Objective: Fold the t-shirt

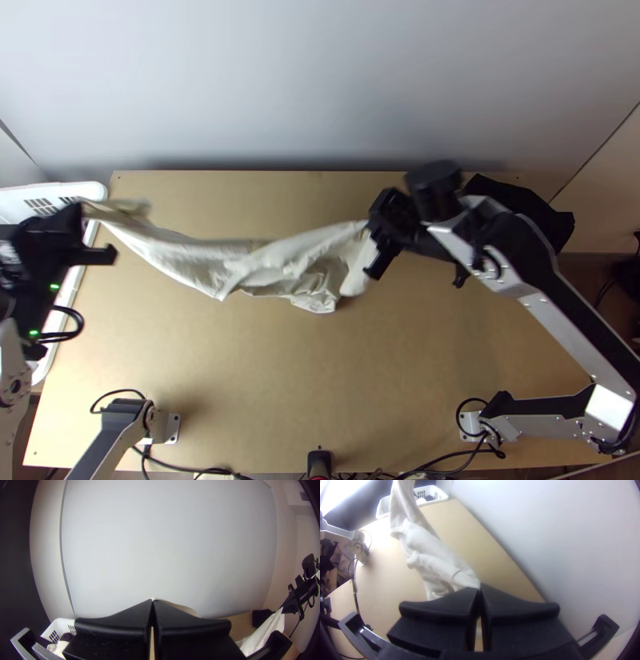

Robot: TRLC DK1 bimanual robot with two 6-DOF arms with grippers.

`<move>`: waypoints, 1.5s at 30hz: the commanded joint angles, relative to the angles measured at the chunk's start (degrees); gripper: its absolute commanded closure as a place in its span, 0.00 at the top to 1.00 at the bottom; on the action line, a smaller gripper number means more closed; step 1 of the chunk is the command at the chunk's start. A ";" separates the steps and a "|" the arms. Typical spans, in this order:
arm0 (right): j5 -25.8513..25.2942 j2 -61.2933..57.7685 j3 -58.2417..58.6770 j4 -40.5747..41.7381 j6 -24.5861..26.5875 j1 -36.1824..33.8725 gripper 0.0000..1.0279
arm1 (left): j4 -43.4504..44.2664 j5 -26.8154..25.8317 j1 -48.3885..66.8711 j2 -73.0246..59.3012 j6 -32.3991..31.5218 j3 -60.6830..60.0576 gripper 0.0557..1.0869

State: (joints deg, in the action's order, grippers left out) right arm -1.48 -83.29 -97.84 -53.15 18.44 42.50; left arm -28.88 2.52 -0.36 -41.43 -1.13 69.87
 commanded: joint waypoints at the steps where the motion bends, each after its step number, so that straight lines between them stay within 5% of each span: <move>1: -5.73 0.05 -11.41 -0.64 2.48 0.39 0.03 | 5.42 0.11 -6.23 -0.14 -1.34 6.07 0.04; 7: -6.70 1.02 -10.61 -1.00 2.75 0.30 0.03 | 0.50 -1.82 -5.62 1.62 -1.34 1.24 0.04; 16: -0.46 5.94 13.73 -0.29 -1.30 0.74 0.03 | -2.41 -3.49 8.10 8.12 -1.25 -21.53 0.04; 32: 1.56 3.74 22.43 2.52 -0.77 0.83 0.03 | 7.35 -3.32 13.63 8.82 5.43 -47.01 0.04; 35: 1.65 3.31 22.17 2.70 -0.86 0.92 0.03 | 12.80 1.25 13.28 9.44 5.70 -49.91 0.04; 36: 1.74 3.22 22.08 2.61 -0.95 1.01 0.03 | 13.85 1.61 12.84 9.79 5.70 -50.27 0.09; 38: 1.83 3.22 22.26 2.70 -0.95 1.18 0.03 | 13.94 1.61 11.87 11.28 5.26 -49.65 0.39; 41: 1.74 3.22 22.26 2.70 -0.77 1.09 0.03 | 9.55 1.52 12.67 13.04 5.17 -45.52 0.60; 45: 1.74 3.04 22.34 2.61 -0.68 1.09 0.03 | -1.35 0.73 14.95 11.46 5.26 -38.40 0.70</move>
State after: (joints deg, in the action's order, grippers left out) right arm 0.30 -79.92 -75.90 -50.46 17.63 43.51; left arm -20.67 3.27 12.53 -30.00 4.12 25.28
